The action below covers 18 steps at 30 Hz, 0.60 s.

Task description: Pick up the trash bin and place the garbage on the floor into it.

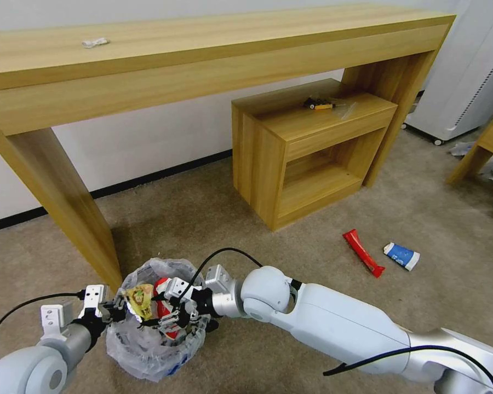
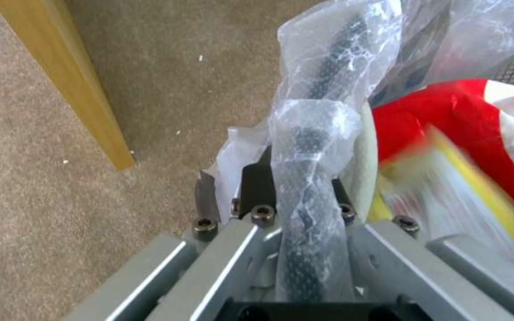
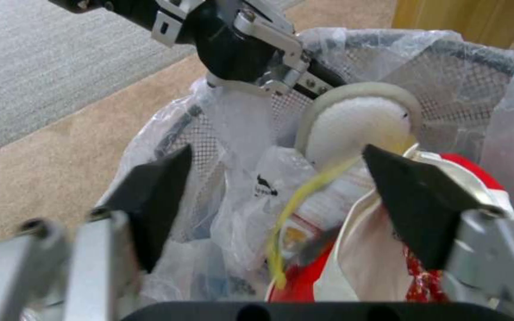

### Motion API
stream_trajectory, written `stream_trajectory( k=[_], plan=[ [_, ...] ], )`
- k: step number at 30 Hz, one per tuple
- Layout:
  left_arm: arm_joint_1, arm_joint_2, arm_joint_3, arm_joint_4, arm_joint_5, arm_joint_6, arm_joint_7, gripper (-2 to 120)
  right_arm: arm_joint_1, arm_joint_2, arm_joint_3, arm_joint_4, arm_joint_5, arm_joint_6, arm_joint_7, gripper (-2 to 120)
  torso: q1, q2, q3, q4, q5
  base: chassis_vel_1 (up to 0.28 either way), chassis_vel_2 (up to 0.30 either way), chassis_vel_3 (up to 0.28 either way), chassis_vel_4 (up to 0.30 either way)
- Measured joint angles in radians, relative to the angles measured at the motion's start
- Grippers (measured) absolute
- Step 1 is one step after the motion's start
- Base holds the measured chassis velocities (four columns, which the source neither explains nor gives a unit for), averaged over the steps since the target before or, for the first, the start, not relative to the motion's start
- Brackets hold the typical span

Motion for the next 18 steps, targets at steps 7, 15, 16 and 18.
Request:
stream_trajectory(
  k=[7,15,16,18],
  plan=[
    [0.002,0.0,-0.004,-0.001,0.0,0.0,0.0,0,-0.008,0.003,0.011,0.005,0.001,0.011,0.03,98,0.0,0.0,0.0,0.0,0.0,0.0,0.0,0.0,0.0],
    [0.008,-0.008,-0.005,0.0,0.002,0.0,0.001,0,-0.068,-0.025,0.105,0.062,0.008,0.024,0.144,100,0.0,0.0,0.0,0.0001,0.0,0.0,0.0,0.0,0.0],
    [0.008,-0.008,-0.005,0.0,0.002,0.0,0.001,0,-0.068,-0.025,0.105,0.062,0.008,0.024,0.144,100,0.0,0.0,0.0,0.0001,0.0,0.0,0.0,0.0,0.0],
    [0.007,-0.008,-0.004,0.001,0.001,0.0,0.002,0,-0.096,-0.057,0.166,0.091,0.009,0.017,0.159,100,0.0,0.0,0.0,0.0,0.0002,0.0,0.0,0.0,0.0]
  ],
)
